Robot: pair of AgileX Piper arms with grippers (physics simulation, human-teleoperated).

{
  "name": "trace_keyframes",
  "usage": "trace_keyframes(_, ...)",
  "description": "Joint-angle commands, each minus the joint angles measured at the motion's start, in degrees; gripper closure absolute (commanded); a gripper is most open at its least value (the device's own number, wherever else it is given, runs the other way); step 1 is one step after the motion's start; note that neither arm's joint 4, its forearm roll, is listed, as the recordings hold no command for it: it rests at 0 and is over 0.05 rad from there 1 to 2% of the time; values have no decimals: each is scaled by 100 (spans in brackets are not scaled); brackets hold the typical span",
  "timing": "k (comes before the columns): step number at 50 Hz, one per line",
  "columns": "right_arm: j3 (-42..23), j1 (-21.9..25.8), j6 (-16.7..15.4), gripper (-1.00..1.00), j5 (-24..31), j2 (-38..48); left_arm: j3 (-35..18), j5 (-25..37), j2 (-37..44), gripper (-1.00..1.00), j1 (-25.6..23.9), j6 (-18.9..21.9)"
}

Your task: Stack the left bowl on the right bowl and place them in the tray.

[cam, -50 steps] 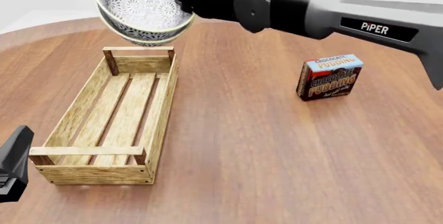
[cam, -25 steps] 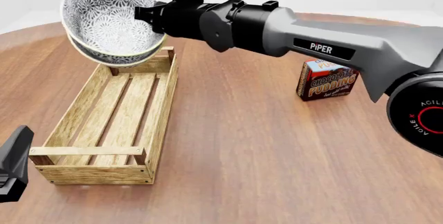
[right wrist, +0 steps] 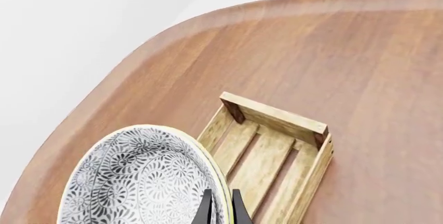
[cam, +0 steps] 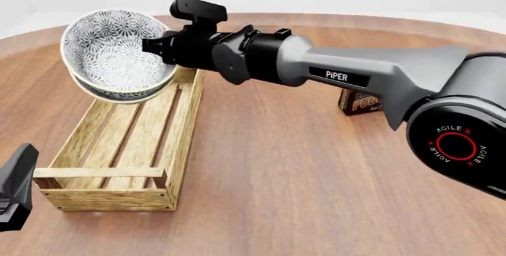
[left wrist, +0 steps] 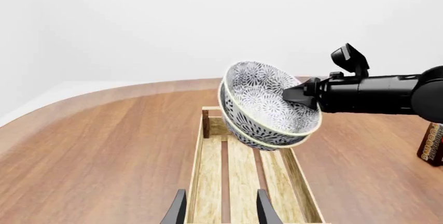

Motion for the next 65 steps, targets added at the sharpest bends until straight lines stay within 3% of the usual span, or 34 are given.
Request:
trace_keyframes(1, -15, 61, 11, 100, -147, 99, 0, 0, 0, -100, 0, 0)
trace_keyframes(28, 74, 190, -84, 100, -340, 277, 0, 0, 0, -100, 0, 0)
trace_keyframes(35, -9, 180, -271, 100, -263, 385, 0, 0, 0, -100, 0, 0)
trace_keyframes(65, -112, 196, -322, 100, -244, 647, 0, 0, 0, -100, 0, 0)
